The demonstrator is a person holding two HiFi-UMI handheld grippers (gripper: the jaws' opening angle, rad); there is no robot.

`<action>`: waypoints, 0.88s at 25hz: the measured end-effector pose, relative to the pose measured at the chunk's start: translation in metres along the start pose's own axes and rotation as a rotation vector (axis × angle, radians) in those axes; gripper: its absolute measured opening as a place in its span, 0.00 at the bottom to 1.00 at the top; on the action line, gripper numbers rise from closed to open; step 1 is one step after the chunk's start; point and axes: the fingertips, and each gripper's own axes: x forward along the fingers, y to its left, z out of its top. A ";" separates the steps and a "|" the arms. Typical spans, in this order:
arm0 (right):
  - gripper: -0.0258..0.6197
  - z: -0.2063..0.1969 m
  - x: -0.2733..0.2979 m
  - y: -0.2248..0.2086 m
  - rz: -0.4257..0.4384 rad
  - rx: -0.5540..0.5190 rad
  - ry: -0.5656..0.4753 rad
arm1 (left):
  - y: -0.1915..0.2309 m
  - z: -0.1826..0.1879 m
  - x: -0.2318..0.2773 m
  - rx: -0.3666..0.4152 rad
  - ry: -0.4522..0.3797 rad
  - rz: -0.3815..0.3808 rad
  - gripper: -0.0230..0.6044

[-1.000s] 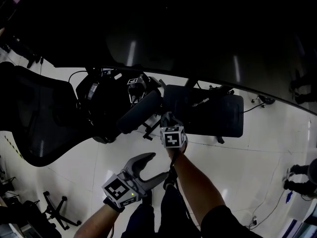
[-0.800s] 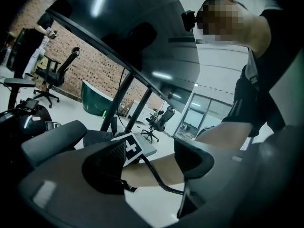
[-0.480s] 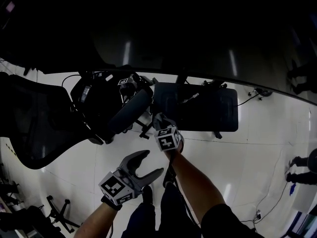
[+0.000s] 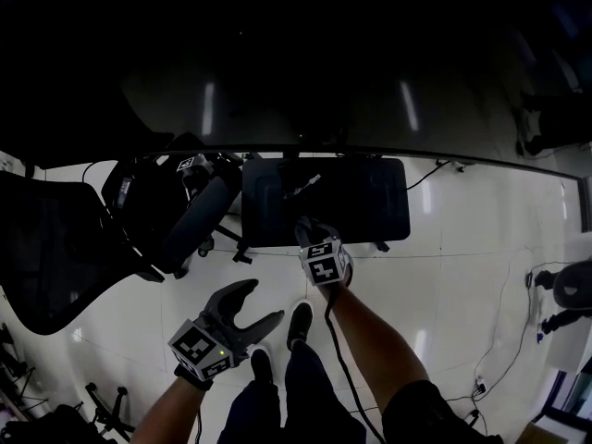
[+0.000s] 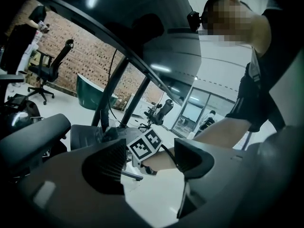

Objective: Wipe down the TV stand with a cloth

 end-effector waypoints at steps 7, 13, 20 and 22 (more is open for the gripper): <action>0.11 -0.030 -0.044 -0.111 -0.126 0.075 0.005 | -0.014 0.008 0.036 0.000 0.005 -0.033 0.56; 0.11 -0.068 -0.075 -0.193 -0.250 0.165 0.029 | -0.025 0.010 0.066 -0.007 0.031 -0.065 0.56; 0.11 -0.086 -0.102 -0.250 -0.342 0.239 0.051 | -0.033 0.013 0.083 -0.007 0.038 -0.099 0.56; 0.11 -0.070 -0.100 -0.243 -0.314 0.235 0.017 | -0.032 0.012 0.081 -0.004 0.040 -0.097 0.56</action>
